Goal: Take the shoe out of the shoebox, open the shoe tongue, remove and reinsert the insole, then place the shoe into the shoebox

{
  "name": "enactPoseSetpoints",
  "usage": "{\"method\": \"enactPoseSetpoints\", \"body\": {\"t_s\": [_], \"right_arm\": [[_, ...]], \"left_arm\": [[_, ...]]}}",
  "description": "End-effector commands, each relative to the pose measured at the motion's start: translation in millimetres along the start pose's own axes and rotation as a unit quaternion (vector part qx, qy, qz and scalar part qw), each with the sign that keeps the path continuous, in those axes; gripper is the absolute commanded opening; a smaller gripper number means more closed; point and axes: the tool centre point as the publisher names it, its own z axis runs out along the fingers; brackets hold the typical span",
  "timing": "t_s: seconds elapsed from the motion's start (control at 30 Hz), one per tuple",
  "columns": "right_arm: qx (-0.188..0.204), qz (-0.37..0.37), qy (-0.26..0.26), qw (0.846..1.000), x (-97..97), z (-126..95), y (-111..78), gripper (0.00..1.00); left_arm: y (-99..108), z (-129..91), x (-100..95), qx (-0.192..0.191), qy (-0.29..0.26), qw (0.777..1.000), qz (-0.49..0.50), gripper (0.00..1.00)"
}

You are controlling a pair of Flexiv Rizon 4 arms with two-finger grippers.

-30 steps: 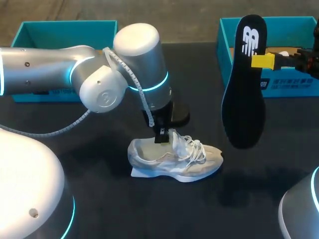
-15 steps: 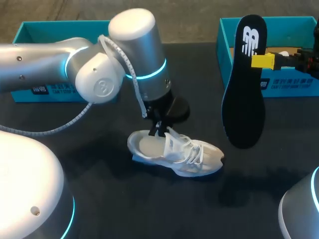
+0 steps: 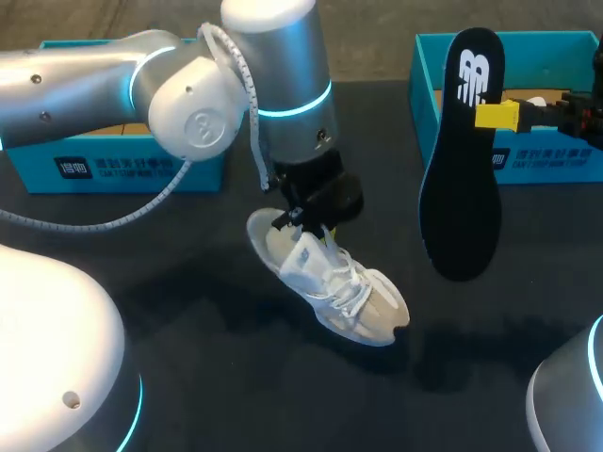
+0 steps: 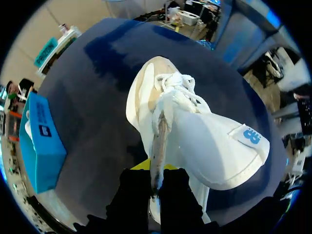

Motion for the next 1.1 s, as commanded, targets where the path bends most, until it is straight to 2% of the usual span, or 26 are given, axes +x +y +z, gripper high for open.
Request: {"method": "enactPoseSetpoints", "body": {"t_s": [0.03,0.33,0.5,0.87,1.1], "right_arm": [[0.001,0.001,0.000,1.000,-0.6,1,0.3,0.00],[0.001,0.001,0.000,1.000,-0.6,1,0.3,0.00],[0.001,0.001,0.000,1.000,-0.6,1,0.3,0.00],[0.001,0.001,0.000,1.000,-0.6,1,0.3,0.00],[0.001,0.001,0.000,1.000,-0.6,1,0.3,0.00]], "left_arm": [[7,-7,3.3,-0.004,0.006,0.996,0.089,0.00],[17,-3,21.9,-0.031,0.038,0.971,0.236,0.00],[24,2,22.2,-0.048,0.041,0.960,0.274,0.00],[31,15,16.2,-0.030,0.054,0.948,0.312,0.00],[15,21,17.6,-0.016,0.072,0.939,0.337,0.00]]}}
